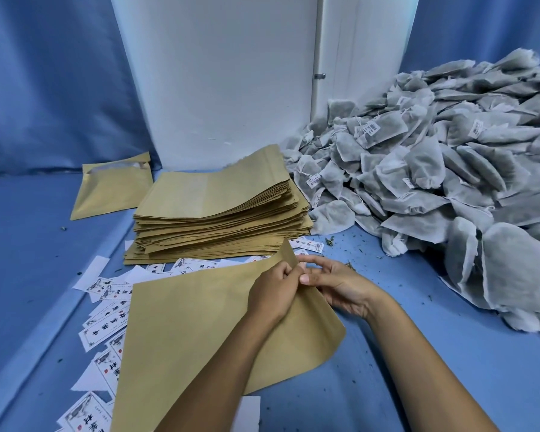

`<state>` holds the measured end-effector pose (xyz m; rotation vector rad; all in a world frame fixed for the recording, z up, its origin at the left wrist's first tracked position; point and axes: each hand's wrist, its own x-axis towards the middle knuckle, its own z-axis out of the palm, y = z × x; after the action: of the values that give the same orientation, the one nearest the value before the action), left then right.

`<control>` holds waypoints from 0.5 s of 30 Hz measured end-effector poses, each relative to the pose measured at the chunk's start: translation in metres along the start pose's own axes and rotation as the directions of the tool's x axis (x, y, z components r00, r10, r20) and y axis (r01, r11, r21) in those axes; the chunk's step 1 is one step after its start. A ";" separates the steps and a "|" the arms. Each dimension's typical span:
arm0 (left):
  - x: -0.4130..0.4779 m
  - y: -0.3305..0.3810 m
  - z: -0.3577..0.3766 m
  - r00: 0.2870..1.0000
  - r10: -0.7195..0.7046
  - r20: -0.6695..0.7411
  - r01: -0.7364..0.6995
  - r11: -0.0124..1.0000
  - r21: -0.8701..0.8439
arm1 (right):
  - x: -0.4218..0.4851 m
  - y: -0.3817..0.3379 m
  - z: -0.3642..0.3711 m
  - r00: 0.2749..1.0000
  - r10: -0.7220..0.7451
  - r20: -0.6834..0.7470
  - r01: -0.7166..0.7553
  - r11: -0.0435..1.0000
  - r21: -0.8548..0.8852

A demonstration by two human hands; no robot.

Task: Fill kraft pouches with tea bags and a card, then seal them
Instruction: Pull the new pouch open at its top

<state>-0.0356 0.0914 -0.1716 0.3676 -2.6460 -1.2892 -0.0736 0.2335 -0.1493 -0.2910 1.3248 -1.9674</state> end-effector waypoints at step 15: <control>-0.007 0.000 0.002 0.980 0.178 -0.089 -0.191 0.968 -0.163 | -0.003 0.003 0.013 0.964 -0.122 -0.235 -0.038 0.813 -0.581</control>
<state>-0.0296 0.0947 -0.1731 0.1373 -2.4200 -1.3994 -0.0628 0.2259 -0.1455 -0.3565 2.1102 -1.6205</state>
